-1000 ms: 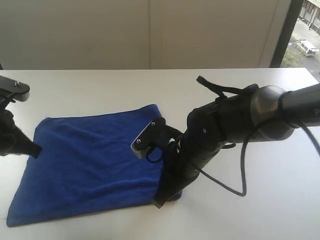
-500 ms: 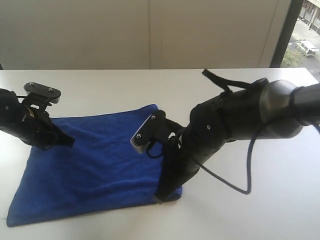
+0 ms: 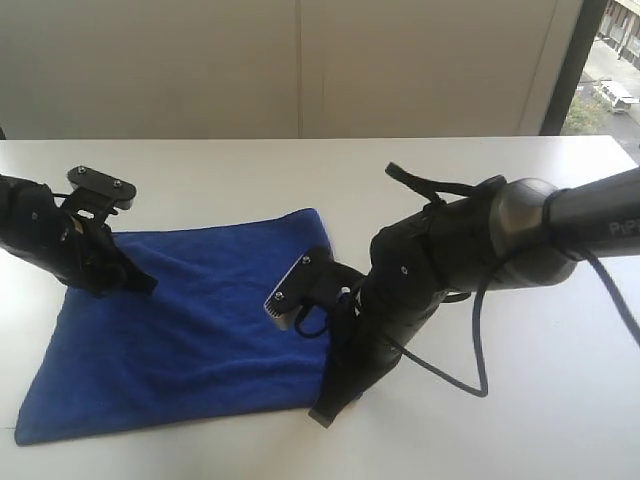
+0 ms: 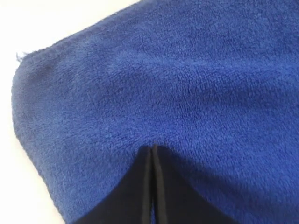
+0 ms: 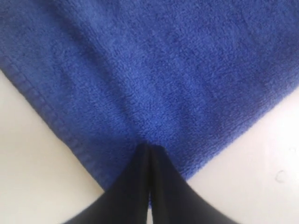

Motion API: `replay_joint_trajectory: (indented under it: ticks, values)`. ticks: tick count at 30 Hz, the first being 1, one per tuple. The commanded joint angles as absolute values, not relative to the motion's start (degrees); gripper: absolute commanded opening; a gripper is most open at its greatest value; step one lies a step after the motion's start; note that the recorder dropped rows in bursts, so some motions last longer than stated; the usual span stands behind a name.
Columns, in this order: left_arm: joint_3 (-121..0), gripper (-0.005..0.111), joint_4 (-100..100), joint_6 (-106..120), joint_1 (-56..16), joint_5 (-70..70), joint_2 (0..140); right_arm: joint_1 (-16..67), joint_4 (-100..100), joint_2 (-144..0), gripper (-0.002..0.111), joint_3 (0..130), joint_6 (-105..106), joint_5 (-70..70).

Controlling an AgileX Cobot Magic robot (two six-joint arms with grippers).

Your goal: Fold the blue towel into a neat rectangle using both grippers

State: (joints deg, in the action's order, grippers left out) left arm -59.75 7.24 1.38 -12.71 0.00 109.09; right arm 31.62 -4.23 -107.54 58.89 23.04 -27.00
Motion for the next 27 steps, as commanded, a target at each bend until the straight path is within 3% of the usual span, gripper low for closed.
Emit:
replay_joint_trajectory:
  ticks: [1, 9, 14, 20, 27]
  values:
    - [-60.6, 0.0, 7.3, 1.4, -12.7, 7.5, 104.3, 31.3, -3.9, -102.8, 0.0, 59.5, 22.8, -24.6]
    - [-55.8, 0.0, 4.5, -2.2, -12.7, 8.7, 89.7, 27.7, -1.4, -106.7, 0.0, 69.9, 22.1, -9.9]
    - [-43.0, 0.0, 1.8, -5.6, -13.3, 5.4, 78.7, 22.5, -1.5, -116.3, 0.0, 82.8, 21.8, -12.6]
    - [-24.9, 0.0, -1.0, -11.4, -18.1, -8.9, 68.3, 19.7, -1.5, -127.5, 0.0, 96.4, 21.8, -16.4]
    - [-15.4, 0.0, -1.0, -14.0, -20.1, -15.2, 62.0, 19.4, -1.6, -132.9, 0.0, 102.2, 22.0, -24.0]
